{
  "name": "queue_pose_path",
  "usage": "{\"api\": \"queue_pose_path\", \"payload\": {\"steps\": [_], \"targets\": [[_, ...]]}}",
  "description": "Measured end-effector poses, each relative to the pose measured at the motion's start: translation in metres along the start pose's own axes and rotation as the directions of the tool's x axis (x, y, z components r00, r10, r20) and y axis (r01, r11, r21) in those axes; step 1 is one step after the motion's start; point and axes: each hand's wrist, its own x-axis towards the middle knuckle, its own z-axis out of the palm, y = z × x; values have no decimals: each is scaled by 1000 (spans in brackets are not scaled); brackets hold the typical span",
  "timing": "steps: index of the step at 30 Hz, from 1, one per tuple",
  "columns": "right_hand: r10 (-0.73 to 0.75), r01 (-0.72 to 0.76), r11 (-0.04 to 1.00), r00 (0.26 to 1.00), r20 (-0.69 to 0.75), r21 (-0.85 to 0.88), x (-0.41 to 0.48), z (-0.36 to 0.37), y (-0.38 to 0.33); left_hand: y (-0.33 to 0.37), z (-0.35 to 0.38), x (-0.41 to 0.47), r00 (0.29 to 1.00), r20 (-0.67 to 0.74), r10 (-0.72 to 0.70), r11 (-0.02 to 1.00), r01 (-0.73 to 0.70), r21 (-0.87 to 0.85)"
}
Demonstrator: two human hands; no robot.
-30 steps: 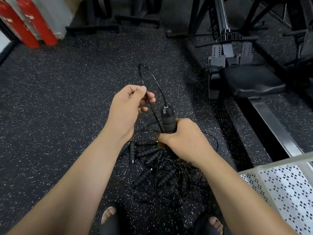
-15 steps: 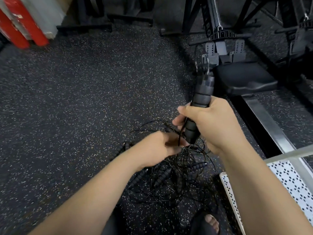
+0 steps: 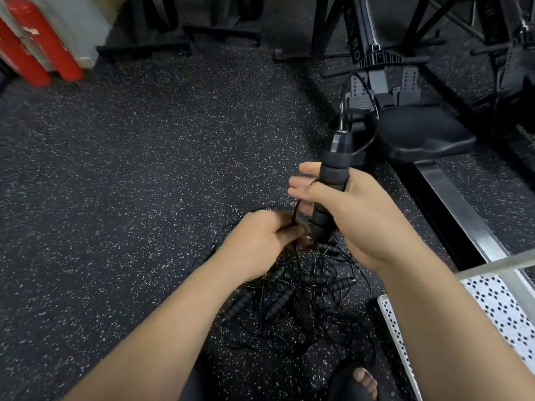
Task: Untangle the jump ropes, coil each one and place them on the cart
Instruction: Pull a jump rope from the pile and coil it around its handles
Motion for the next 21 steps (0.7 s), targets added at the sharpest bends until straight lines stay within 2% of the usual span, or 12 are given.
{"api": "queue_pose_path", "payload": {"steps": [4,8,10,15,21], "targets": [[31,-36,997,997,75,72,2,2,2,8,-14,-5,998,-62,-20,998,16,-66],[66,-57,990,995,70,-128,7,2,12,23,-41,-13,977,-212,20,995,-39,-88],[89,-69,973,993,83,-220,8,7,20,30,-53,-15,958,-284,32,980,-86,-180],[134,-87,941,983,124,-326,2,33,34,26,-71,-18,919,-394,11,901,-180,-394],[13,18,894,998,66,-448,-1,51,40,16,-79,-17,921,-375,-105,791,-151,-592]]}}
